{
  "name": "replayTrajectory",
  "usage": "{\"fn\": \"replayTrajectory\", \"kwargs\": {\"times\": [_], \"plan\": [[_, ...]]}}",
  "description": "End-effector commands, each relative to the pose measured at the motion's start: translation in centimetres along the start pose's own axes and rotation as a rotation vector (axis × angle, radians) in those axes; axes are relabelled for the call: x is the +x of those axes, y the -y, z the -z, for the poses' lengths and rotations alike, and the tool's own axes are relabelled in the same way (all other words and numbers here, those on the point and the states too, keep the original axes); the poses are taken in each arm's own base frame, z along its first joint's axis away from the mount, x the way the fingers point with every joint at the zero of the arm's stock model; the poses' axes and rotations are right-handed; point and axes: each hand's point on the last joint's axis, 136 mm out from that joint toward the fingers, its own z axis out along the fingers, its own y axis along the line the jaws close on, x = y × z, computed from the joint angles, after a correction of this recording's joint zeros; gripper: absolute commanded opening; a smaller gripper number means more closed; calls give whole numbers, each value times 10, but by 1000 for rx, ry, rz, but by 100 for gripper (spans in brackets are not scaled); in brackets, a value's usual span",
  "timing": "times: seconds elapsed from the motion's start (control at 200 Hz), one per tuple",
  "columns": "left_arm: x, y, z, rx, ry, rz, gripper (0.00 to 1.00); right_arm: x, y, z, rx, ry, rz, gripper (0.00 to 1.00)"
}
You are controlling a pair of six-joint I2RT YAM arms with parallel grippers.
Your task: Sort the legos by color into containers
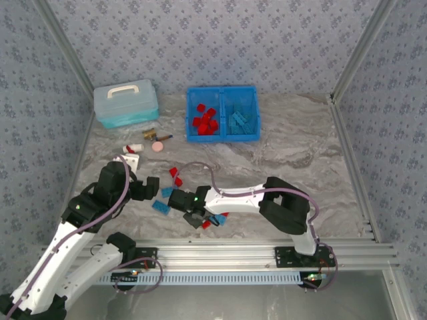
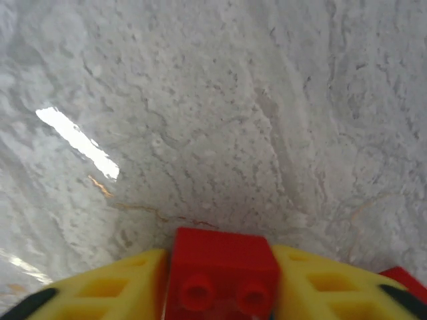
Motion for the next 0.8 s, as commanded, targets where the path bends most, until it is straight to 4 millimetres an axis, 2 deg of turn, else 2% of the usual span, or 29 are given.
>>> {"fn": "replayTrajectory", "kwargs": {"times": [0.0,0.115,0.19,0.265,0.34,0.46,0.545,0.63,0.68,0.794], "plan": [[-4,-5,-3,-30,12,24,99,8,-1,-1,26,-36,-12,33],[-4,-7,-2,-34,20,28,99,-1,4,21,49,29,-21,28],[-5,-7,-2,-34,23,29,99,-19,14,55,47,139,-53,28],[-5,-8,-2,-37,23,30,99,-41,36,93,54,275,-98,29],[-4,-6,-2,-23,23,28,99,-62,74,132,134,423,-133,29],[-6,2,-2,19,30,17,99,-91,158,168,334,553,-216,30],[-7,8,0,55,35,9,99,-108,218,175,420,589,-289,30],[-7,11,1,76,39,8,99,-125,272,168,454,595,-356,30],[-7,11,1,82,43,9,99,-137,302,159,477,584,-388,30],[-7,11,4,87,53,13,99,-158,366,118,522,520,-455,29]]}}
